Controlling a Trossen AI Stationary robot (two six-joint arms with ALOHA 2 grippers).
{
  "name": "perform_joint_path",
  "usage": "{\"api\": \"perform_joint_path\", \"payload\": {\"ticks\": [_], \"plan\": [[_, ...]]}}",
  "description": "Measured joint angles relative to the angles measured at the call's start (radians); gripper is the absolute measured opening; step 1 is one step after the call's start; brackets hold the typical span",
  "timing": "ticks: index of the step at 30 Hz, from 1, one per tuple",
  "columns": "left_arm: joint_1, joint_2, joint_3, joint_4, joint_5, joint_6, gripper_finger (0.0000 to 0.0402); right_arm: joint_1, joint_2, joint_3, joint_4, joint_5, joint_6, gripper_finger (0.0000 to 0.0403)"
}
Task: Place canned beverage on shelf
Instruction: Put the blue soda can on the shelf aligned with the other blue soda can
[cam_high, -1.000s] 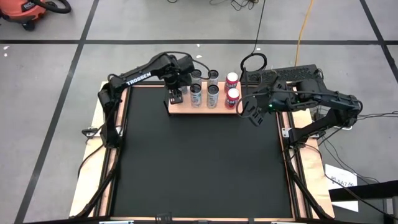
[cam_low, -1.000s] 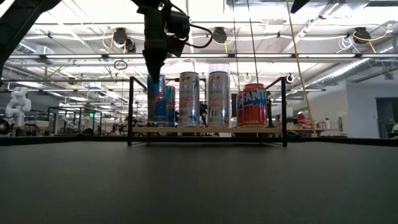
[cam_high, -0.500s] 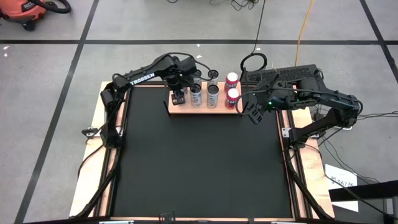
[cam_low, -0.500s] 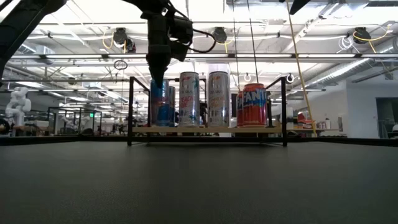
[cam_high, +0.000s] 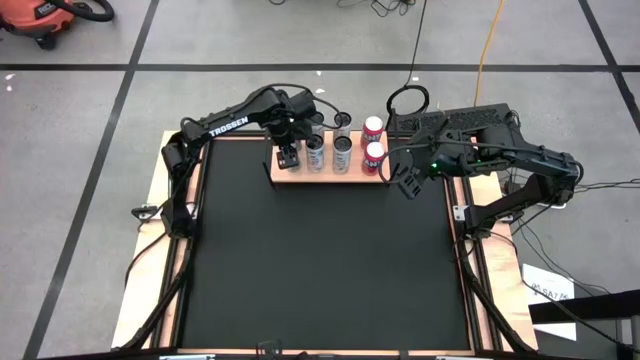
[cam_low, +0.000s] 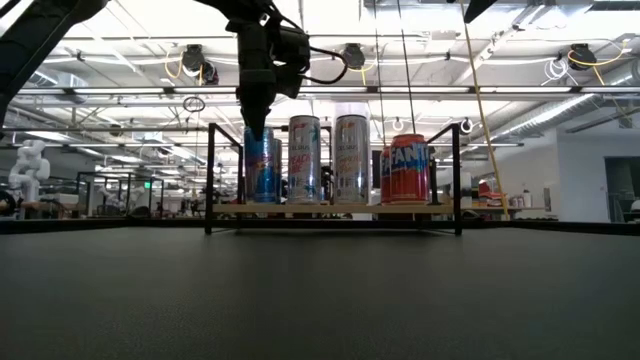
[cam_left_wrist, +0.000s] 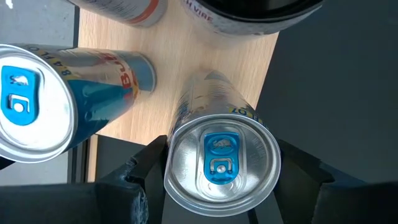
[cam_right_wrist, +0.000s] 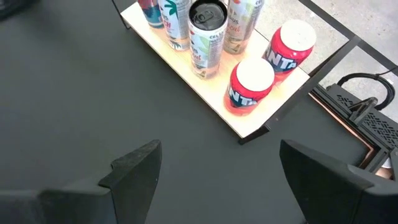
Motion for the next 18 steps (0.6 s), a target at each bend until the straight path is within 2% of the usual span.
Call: {"api": "perform_joint_path", "payload": {"ticks": [6, 14, 18], "plan": [[0.000, 0.000, 0.000, 0.000, 0.000, -0.003, 0.0221, 0.000, 0.000, 0.000, 0.010, 0.000, 0.000, 0.0312], [0.003, 0.001, 0.000, -0.014, -0.008, -0.029, 0.0301, 0.000, 0.000, 0.000, 0.012, 0.000, 0.008, 0.0312], [0.004, -0.013, -0.001, -0.018, -0.014, -0.029, 0.0326, 0.000, 0.000, 0.000, 0.013, 0.000, 0.008, 0.0312]]}}
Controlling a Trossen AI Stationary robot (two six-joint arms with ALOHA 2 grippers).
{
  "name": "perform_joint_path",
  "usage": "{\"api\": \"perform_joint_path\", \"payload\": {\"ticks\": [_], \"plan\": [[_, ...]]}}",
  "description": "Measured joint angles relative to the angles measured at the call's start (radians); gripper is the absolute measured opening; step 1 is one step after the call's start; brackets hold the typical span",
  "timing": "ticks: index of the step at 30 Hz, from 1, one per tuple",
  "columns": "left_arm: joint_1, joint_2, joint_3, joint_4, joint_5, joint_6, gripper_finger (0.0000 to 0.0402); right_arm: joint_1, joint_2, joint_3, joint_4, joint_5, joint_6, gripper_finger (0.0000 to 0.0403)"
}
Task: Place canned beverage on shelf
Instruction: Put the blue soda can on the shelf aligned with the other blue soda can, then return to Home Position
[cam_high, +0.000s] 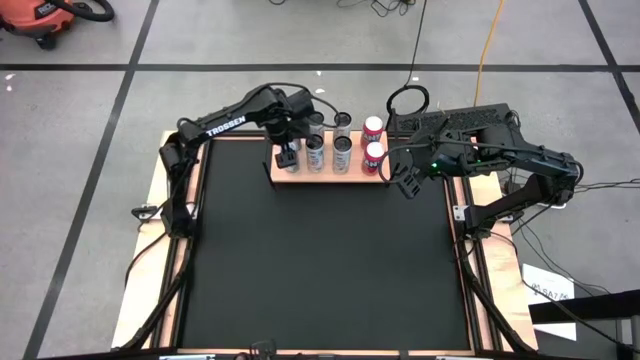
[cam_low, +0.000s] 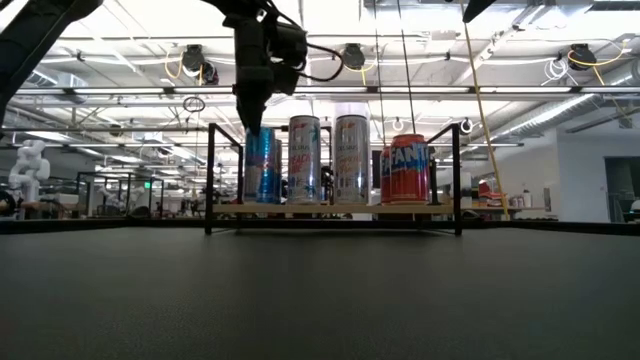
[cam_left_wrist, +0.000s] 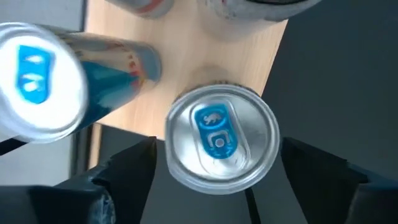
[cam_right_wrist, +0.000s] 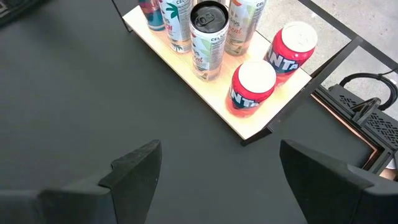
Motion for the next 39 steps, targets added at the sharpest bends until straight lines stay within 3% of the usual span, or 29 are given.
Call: {"api": "perform_joint_path", "payload": {"ticks": [6, 11, 17, 22, 26, 35, 39], "plan": [[0.000, -0.059, 0.000, -0.028, -0.095, -0.001, 0.0335, 0.000, 0.000, 0.000, 0.000, 0.001, 0.011, 0.0312], [0.000, -0.167, 0.000, -0.026, -0.101, -0.037, 0.0336, 0.012, -0.001, -0.003, 0.042, 0.050, 0.017, 0.0312], [-0.031, -0.340, 0.000, 0.068, -0.099, -0.108, 0.0336, 0.052, -0.014, -0.094, 0.353, 0.054, -0.054, 0.0312], [-0.123, -0.462, -0.007, 0.267, -0.040, -0.200, 0.0325, 0.078, -0.014, -0.214, 0.652, 0.032, -0.150, 0.0302], [-0.213, -0.535, -0.095, 0.539, 0.061, -0.254, 0.0286, 0.103, -0.013, -0.301, 0.890, 0.029, -0.237, 0.0242], [-0.411, -0.576, -0.341, 0.968, 0.064, -0.289, 0.0137, 0.140, -0.014, -0.405, 1.080, 0.004, -0.262, 0.0032], [-0.463, -0.578, -0.463, 1.176, 0.064, -0.316, 0.0057, 0.154, -0.018, -0.431, 1.110, 0.000, -0.271, 0.0010]]}}
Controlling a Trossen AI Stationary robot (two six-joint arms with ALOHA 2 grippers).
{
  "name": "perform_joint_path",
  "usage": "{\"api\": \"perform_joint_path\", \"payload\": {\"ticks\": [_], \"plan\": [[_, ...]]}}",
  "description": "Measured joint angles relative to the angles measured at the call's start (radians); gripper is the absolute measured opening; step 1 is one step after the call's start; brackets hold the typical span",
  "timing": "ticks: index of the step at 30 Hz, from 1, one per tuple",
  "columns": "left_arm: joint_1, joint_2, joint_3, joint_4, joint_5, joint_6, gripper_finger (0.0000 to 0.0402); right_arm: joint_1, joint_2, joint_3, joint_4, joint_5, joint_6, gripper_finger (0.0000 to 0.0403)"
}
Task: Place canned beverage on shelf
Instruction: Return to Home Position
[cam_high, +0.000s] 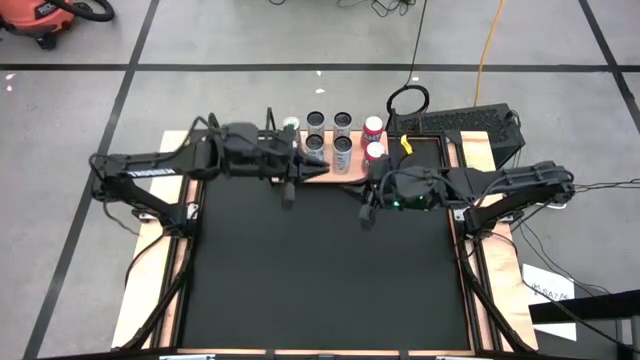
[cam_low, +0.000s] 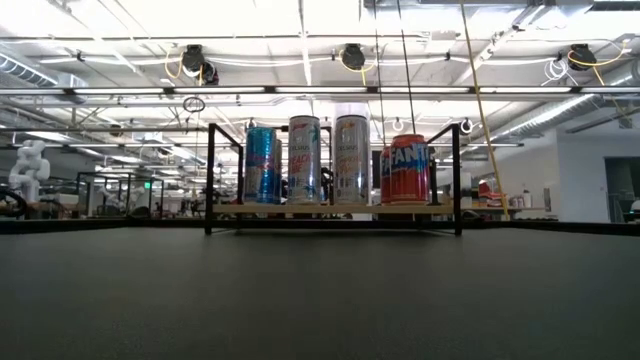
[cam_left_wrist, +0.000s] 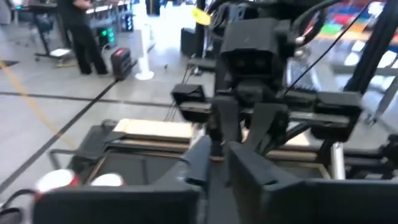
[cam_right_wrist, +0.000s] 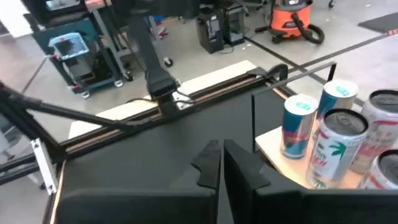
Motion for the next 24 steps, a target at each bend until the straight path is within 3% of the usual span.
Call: {"api": "perform_joint_path", "payload": {"ticks": [4, 13, 19, 24], "plan": [[-0.034, -0.045, -0.157, 0.170, 0.021, -0.053, 0.0007, -0.001, -0.049, -0.058, 0.081, 0.001, -0.006, 0.0002], [-0.080, -0.250, -0.559, 0.547, -0.013, -0.129, 0.0001, -0.001, -0.339, -0.413, 0.382, -0.026, -0.019, 0.0000], [-0.084, -0.347, -0.715, 0.575, -0.040, -0.122, 0.0001, -0.005, -0.498, -0.532, 0.208, 0.080, -0.029, 0.0000], [-0.091, -0.344, -0.758, 0.496, -0.039, -0.152, 0.0001, -0.009, -0.576, -0.535, 0.035, 0.052, -0.065, 0.0000]]}}
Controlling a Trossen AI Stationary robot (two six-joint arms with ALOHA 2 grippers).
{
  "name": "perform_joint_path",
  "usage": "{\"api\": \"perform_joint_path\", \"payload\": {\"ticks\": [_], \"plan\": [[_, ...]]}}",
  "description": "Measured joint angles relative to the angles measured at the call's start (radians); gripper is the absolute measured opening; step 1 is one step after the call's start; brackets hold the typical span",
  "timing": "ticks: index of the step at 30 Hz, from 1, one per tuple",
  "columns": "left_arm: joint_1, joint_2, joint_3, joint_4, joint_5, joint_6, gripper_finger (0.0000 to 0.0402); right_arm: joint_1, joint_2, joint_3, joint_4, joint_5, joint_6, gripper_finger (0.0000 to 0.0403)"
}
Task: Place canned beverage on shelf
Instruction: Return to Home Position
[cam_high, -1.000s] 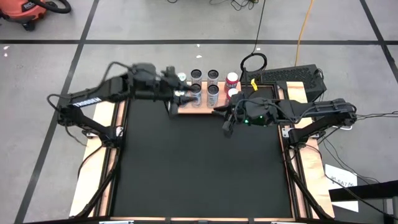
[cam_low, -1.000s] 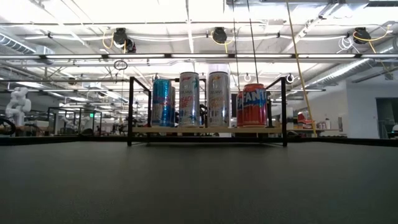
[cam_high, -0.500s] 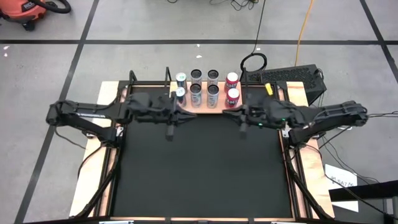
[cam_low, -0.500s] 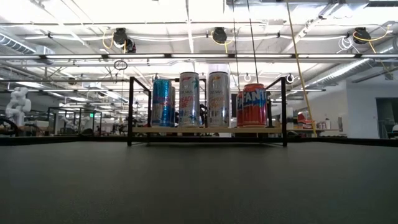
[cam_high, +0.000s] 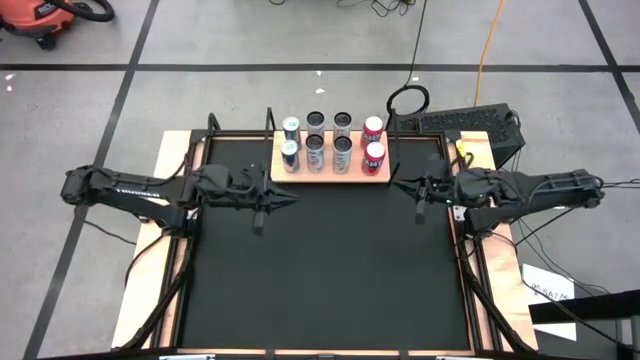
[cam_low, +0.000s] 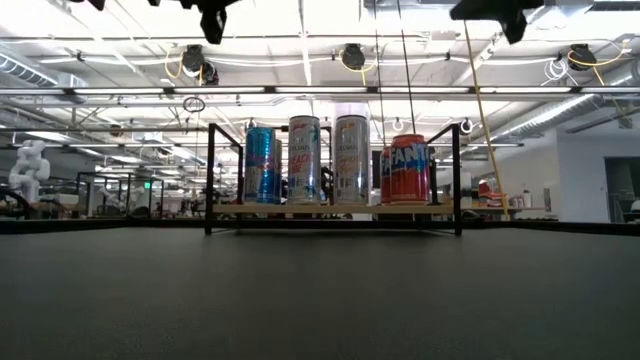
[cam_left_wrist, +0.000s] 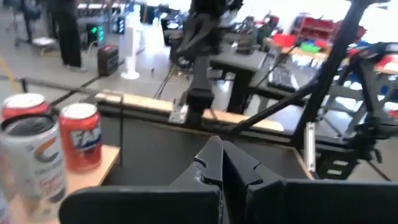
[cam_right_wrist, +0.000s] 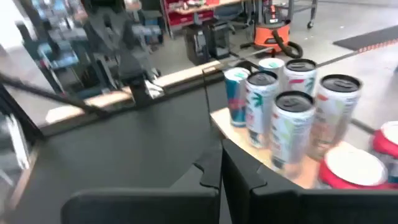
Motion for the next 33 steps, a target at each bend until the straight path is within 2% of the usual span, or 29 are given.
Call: {"api": "perform_joint_path", "payload": {"ticks": [5, 10, 14, 18, 24, 29, 33], "plan": [[-0.026, -0.060, -0.043, 0.021, -0.007, 0.084, 0.0001, 0.000, -0.081, 0.000, -0.049, -0.025, -0.086, 0.0000], [-0.026, -0.197, -0.175, 0.055, -0.105, 0.104, 0.0001, 0.001, -0.159, -0.006, -0.059, -0.055, -0.133, 0.0000], [-0.025, -0.320, -0.314, 0.135, -0.147, 0.063, 0.0001, 0.000, -0.223, -0.074, -0.027, -0.070, -0.145, 0.0000], [-0.024, -0.403, -0.397, 0.099, -0.142, 0.055, 0.0001, 0.000, -0.256, -0.202, 0.050, -0.120, -0.122, 0.0000], [-0.025, -0.465, -0.403, 0.044, -0.112, 0.141, 0.0001, 0.000, -0.279, -0.365, 0.242, -0.149, -0.108, 0.0000], [-0.025, -0.559, -0.411, 0.052, -0.127, 0.254, 0.0001, 0.001, -0.354, -0.438, 0.223, -0.184, -0.127, 0.0000], [-0.025, -0.661, -0.476, 0.049, -0.133, 0.233, 0.0001, 0.001, -0.479, -0.498, 0.241, -0.183, -0.125, 0.0000]]}}
